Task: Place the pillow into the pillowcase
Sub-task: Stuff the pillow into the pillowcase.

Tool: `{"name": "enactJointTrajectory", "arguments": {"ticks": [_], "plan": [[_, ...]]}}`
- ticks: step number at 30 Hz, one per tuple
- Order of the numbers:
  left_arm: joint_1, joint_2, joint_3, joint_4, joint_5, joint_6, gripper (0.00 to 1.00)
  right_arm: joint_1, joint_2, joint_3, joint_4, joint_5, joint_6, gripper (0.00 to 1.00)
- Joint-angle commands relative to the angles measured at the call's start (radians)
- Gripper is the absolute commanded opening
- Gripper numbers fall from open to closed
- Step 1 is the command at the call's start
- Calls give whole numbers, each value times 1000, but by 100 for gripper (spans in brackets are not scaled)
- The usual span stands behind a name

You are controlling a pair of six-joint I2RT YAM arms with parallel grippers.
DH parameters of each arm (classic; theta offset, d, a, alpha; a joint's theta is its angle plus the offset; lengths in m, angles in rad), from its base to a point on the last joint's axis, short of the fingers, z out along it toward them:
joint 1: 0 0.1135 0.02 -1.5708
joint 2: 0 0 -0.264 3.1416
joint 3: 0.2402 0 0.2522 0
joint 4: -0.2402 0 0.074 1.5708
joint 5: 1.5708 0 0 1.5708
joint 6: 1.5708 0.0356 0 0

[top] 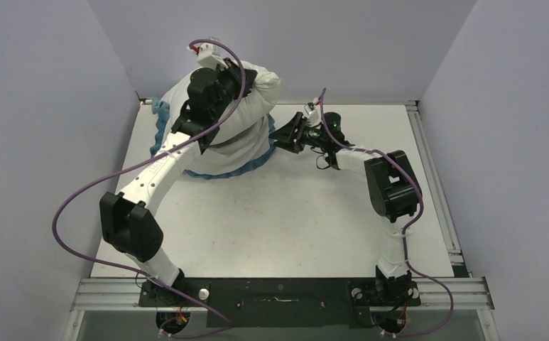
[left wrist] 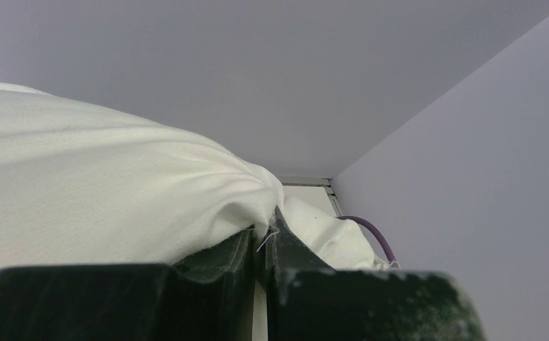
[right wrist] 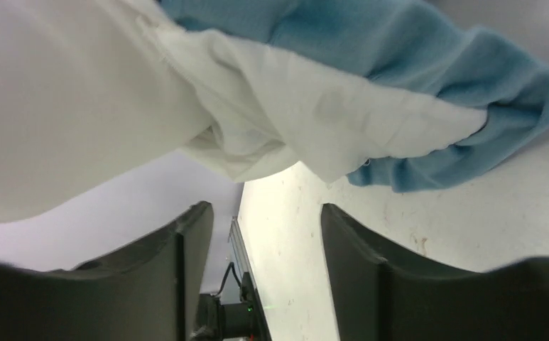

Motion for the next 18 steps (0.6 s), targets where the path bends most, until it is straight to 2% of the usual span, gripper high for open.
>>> {"name": "enactJointTrajectory", "arguments": {"ticks": [1,5,7,12,18], "plan": [[29,-23,-6,64,-18,18,0,29,-103,-20,-23,5,-60,47],[33,-23,-4,64,-8,22,0,71,-48,31,57,14,29,29],[36,-24,-4,61,-3,21,0,87,-4,73,65,27,66,25],[42,-30,-9,59,-2,21,0,97,91,129,119,62,129,28],[46,-38,-19,61,-2,19,0,95,177,202,51,100,106,34]]}}
